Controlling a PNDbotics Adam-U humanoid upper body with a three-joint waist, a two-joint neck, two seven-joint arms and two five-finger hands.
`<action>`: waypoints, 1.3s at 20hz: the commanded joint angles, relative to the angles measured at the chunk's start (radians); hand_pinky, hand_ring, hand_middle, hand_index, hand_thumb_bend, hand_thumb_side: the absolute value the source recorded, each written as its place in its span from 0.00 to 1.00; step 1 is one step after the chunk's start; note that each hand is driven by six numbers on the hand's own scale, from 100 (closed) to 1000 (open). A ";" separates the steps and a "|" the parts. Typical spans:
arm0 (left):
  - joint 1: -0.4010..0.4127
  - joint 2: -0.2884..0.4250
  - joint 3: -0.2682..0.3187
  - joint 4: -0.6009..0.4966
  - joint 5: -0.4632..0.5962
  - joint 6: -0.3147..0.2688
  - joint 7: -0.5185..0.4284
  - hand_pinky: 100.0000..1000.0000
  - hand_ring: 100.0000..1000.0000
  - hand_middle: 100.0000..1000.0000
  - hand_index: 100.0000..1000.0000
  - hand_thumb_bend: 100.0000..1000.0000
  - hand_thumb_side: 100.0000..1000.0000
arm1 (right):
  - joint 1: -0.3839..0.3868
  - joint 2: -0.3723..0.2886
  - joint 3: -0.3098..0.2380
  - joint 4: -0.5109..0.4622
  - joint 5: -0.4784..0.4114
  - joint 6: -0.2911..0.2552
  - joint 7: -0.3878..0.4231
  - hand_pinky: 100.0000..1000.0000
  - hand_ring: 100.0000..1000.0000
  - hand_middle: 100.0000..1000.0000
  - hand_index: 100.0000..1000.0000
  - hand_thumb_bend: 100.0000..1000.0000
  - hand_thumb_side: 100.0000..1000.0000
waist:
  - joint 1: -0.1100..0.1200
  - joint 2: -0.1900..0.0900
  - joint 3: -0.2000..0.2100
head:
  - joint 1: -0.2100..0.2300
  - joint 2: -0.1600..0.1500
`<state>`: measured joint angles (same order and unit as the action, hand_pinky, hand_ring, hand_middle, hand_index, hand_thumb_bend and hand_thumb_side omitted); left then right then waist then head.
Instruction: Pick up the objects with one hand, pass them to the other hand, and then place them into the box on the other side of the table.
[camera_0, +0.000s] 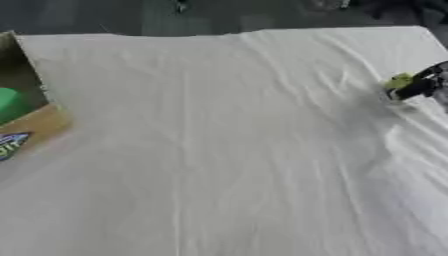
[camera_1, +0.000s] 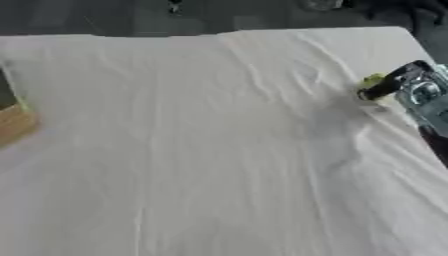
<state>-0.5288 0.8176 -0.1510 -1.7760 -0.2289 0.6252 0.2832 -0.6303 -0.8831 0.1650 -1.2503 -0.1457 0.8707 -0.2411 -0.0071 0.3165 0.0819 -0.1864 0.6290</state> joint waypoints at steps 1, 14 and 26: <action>-0.015 0.027 0.017 -0.017 0.007 0.001 0.006 0.56 0.65 0.61 0.76 0.00 0.59 | -0.015 -0.028 -0.012 0.012 0.015 0.033 -0.040 0.86 0.75 0.68 0.73 0.37 0.00 | 0.000 -0.011 0.003 | 0.004 -0.019; -0.010 0.032 0.020 -0.025 0.014 0.001 0.004 0.56 0.66 0.61 0.76 0.00 0.59 | -0.034 -0.034 -0.048 0.033 0.056 0.036 -0.071 0.85 0.74 0.65 0.72 0.34 0.00 | 0.007 0.014 0.010 | 0.008 -0.031; -0.009 0.033 0.019 -0.030 0.018 0.004 0.004 0.56 0.66 0.62 0.76 0.00 0.60 | -0.020 -0.067 -0.082 0.020 0.062 0.036 -0.106 0.85 0.74 0.66 0.74 0.38 0.00 | 0.012 0.024 0.006 | -0.063 -0.046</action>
<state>-0.5285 0.8176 -0.1506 -1.7877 -0.2140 0.6269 0.2847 -0.6409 -0.9017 0.0993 -1.2106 -0.0841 0.8383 -0.2737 0.0043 0.3561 0.0876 -0.2328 0.6001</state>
